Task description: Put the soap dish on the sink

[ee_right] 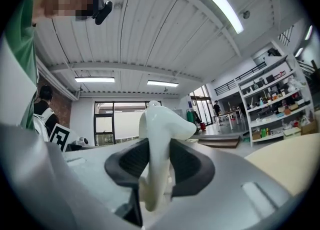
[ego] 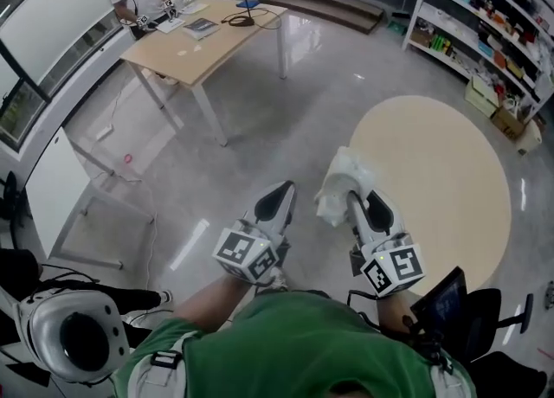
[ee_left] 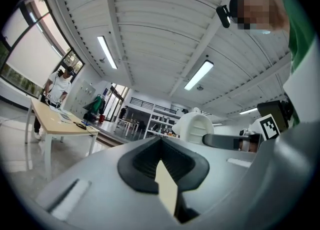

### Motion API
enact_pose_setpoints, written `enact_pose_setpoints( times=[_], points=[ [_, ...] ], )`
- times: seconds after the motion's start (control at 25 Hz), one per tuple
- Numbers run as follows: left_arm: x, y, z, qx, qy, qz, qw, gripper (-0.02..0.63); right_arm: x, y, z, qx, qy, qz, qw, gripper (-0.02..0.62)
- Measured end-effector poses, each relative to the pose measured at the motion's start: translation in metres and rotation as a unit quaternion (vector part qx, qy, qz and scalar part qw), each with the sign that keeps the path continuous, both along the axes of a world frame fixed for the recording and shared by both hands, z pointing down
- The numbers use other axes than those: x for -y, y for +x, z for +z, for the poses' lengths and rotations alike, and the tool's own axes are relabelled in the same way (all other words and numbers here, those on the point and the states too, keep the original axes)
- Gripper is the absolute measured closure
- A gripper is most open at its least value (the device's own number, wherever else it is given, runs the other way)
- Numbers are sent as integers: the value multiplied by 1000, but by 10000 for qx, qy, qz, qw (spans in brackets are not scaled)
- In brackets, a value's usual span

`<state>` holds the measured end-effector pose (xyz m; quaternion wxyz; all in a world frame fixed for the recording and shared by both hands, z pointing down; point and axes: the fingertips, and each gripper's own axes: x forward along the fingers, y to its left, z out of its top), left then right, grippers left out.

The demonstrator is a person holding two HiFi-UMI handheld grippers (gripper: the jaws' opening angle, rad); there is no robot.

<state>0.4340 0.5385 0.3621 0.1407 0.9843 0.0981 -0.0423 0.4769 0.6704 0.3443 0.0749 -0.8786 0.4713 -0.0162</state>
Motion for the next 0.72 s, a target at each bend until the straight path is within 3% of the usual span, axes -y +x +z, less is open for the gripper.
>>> enact_pose_setpoints(
  times=[0.32,0.72],
  points=[
    [82,-20,-2,-182,8,-653,9977,600,90,-2,-1,-71,-7,-666,9978,468],
    [191,-61,0,-201,42,-1543,9878,600,214,-20,-3,-110,69,-1557,9877,468]
  ],
)
